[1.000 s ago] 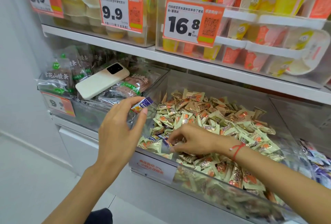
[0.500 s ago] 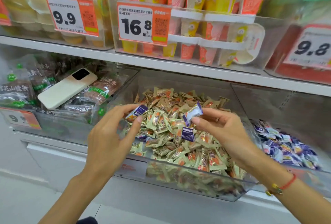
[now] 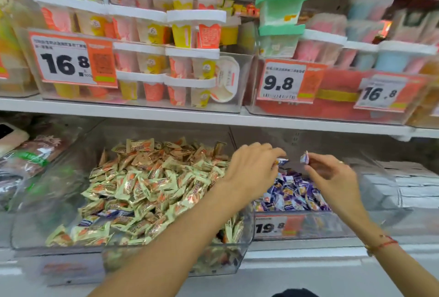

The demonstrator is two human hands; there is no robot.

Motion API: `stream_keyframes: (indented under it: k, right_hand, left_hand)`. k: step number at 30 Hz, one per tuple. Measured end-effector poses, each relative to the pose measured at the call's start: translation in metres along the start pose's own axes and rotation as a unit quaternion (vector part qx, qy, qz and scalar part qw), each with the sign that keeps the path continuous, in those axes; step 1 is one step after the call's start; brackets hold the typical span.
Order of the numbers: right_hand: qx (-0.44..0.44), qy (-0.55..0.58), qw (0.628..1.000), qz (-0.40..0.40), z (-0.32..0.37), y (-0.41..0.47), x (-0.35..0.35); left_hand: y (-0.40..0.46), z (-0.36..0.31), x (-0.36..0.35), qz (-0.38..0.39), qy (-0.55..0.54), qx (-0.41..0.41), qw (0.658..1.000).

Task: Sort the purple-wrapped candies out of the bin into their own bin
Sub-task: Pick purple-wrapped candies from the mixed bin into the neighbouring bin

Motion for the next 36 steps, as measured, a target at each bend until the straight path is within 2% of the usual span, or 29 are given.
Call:
stream_keyframes:
  k: [3, 5, 11, 14, 16, 18, 20, 23, 26, 30, 32, 34, 36]
  right_hand:
    - [0.003, -0.018, 0.995, 0.1, -0.005, 0.002, -0.005]
    - [0.004, -0.015, 0.992, 0.128, -0.006, -0.001, -0.007]
    - [0.117, -0.004, 0.976, 0.182, 0.037, -0.018, -0.029]
    - [0.182, 0.047, 0.962, 0.197, 0.085, -0.028, -0.049]
    - [0.227, 0.054, 0.948, 0.218, 0.119, -0.033, -0.068]
    - [0.283, -0.002, 0.917, 0.281, 0.154, -0.038, -0.094]
    - [0.331, -0.096, 0.861, 0.374, 0.183, -0.04, -0.127]
    - [0.375, -0.153, 0.791, 0.458, 0.213, -0.046, -0.177]
    - [0.405, -0.145, 0.76, 0.487, 0.231, -0.055, -0.228]
    - [0.444, -0.126, 0.713, 0.528, 0.234, -0.073, -0.291]
    - [0.446, -0.16, 0.685, 0.553, 0.226, -0.085, -0.313]
    - [0.486, -0.224, 0.658, 0.53, 0.218, -0.094, -0.322]
    - [0.519, -0.234, 0.652, 0.5, 0.217, -0.099, -0.323]
  left_hand:
    - [0.007, 0.006, -0.012, 0.054, 0.006, 0.019, 0.998]
    - [-0.003, 0.015, -0.003, 0.039, -0.004, 0.033, 0.999]
    - [-0.091, 0.071, 0.059, -0.101, 0.048, 0.101, 0.989]
    - [-0.147, 0.108, 0.092, -0.198, 0.113, 0.155, 0.961]
    - [-0.18, 0.13, 0.11, -0.231, 0.163, 0.2, 0.938]
    - [-0.208, 0.15, 0.121, -0.241, 0.211, 0.24, 0.917]
    - [-0.231, 0.166, 0.125, -0.224, 0.243, 0.268, 0.905]
    - [-0.256, 0.176, 0.122, -0.199, 0.216, 0.328, 0.898]
    - [-0.269, 0.18, 0.114, -0.179, 0.159, 0.382, 0.893]
    - [-0.274, 0.183, 0.112, -0.181, 0.123, 0.388, 0.895]
    - [-0.275, 0.184, 0.112, -0.18, 0.118, 0.388, 0.896]
    - [-0.275, 0.185, 0.111, -0.179, 0.127, 0.383, 0.897]
    - [-0.276, 0.187, 0.11, -0.176, 0.133, 0.386, 0.896]
Point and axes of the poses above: each hand's wrist, its own y-axis towards the middle knuckle, its own x-axis out of the back of the hand, z = x × y, the point moved 3 cm from there along y, towards the middle knuckle, and after that the axes turned 3 degrees about y, right-handed, at the moved point
